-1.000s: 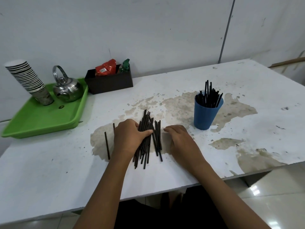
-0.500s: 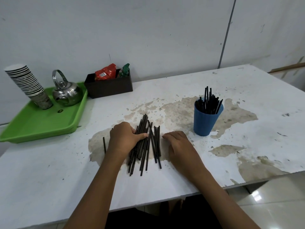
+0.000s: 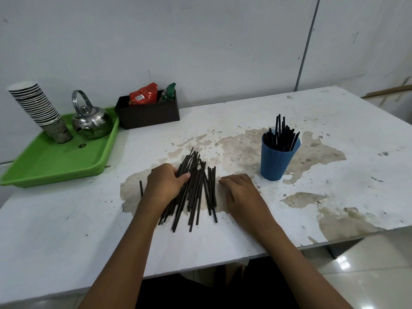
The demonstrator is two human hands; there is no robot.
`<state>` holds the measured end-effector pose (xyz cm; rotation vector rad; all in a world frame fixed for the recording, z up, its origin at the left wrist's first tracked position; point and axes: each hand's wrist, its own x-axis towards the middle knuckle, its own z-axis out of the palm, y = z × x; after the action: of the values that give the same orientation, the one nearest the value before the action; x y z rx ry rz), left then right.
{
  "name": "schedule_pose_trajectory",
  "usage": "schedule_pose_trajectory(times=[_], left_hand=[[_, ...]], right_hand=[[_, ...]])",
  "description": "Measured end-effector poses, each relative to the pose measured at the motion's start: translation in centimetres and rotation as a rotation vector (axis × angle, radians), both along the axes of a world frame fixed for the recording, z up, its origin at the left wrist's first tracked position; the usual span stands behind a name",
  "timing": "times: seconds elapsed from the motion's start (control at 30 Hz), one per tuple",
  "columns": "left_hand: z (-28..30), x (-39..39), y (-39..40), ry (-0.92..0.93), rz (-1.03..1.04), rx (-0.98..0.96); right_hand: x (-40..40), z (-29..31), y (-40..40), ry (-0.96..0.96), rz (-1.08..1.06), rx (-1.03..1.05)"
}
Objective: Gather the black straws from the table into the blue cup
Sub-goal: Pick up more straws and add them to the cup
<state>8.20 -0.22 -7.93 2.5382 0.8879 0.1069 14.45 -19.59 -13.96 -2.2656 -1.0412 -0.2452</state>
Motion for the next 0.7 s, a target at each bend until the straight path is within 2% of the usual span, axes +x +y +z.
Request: schedule_pose_trajectory(times=[0.37,0.7], left_hand=[[0.2,-1.6,1.7,-0.124,-0.010,-0.198],[1.4,-2.7,3.0,0.006,0.022,-0.123]], right_hand=[[-0.1,0.1,-0.1,0.016,-0.004,-0.002],[-0.3,0.2,-0.1,0.030,-0.010,-0.013]])
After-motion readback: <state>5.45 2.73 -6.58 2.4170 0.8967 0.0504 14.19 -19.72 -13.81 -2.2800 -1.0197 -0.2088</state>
